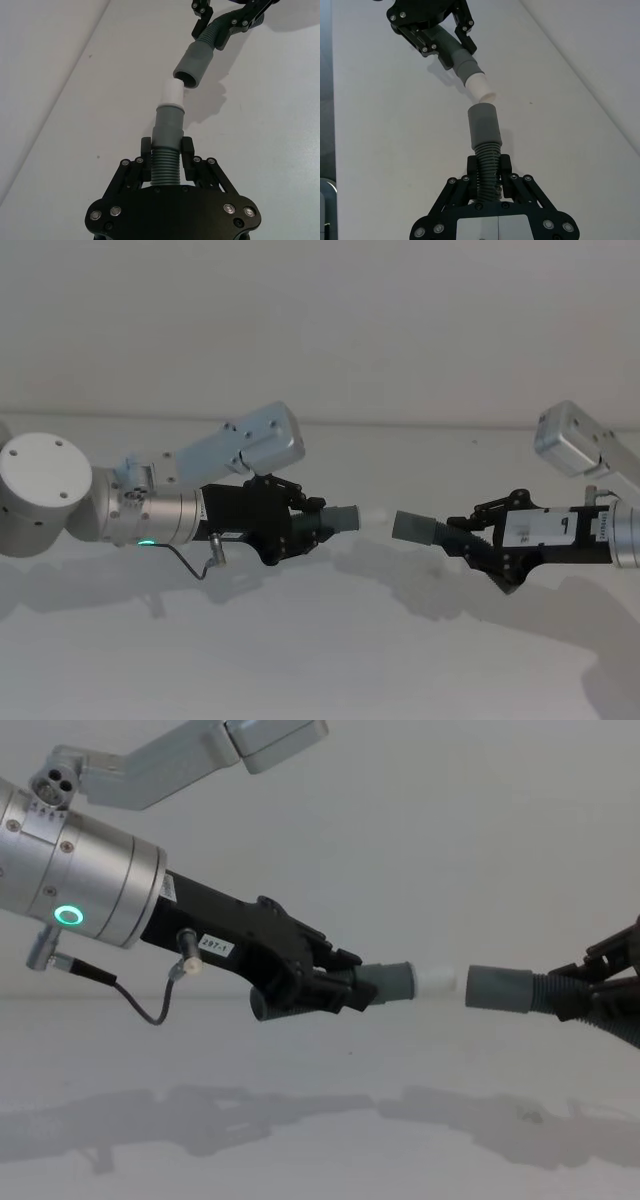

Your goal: Use both hands to pick up one end of the pipe from the table, align the ends, and insert them.

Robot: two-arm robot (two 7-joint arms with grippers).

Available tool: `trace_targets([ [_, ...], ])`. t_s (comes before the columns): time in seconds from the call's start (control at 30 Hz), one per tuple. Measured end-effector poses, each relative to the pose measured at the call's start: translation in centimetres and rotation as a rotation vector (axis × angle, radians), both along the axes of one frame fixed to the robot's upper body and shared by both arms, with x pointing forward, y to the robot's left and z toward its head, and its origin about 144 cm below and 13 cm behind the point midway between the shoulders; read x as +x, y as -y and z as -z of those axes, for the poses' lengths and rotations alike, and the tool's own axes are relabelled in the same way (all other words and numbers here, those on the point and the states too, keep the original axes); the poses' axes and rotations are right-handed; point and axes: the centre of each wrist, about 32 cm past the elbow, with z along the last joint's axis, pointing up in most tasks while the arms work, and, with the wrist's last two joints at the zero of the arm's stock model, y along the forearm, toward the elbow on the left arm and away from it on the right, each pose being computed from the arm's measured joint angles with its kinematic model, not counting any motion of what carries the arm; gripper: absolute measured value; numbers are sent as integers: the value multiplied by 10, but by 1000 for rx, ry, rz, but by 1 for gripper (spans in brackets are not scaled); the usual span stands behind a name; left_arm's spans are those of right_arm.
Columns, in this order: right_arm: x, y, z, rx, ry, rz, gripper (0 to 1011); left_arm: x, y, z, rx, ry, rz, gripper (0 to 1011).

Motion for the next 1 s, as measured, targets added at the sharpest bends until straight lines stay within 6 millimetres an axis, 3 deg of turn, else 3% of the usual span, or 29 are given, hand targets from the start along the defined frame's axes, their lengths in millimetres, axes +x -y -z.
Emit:
trace_targets([
  [1.0,4,-6,-9,24,12,-28,264,1,7,-1,0,8,19,342],
])
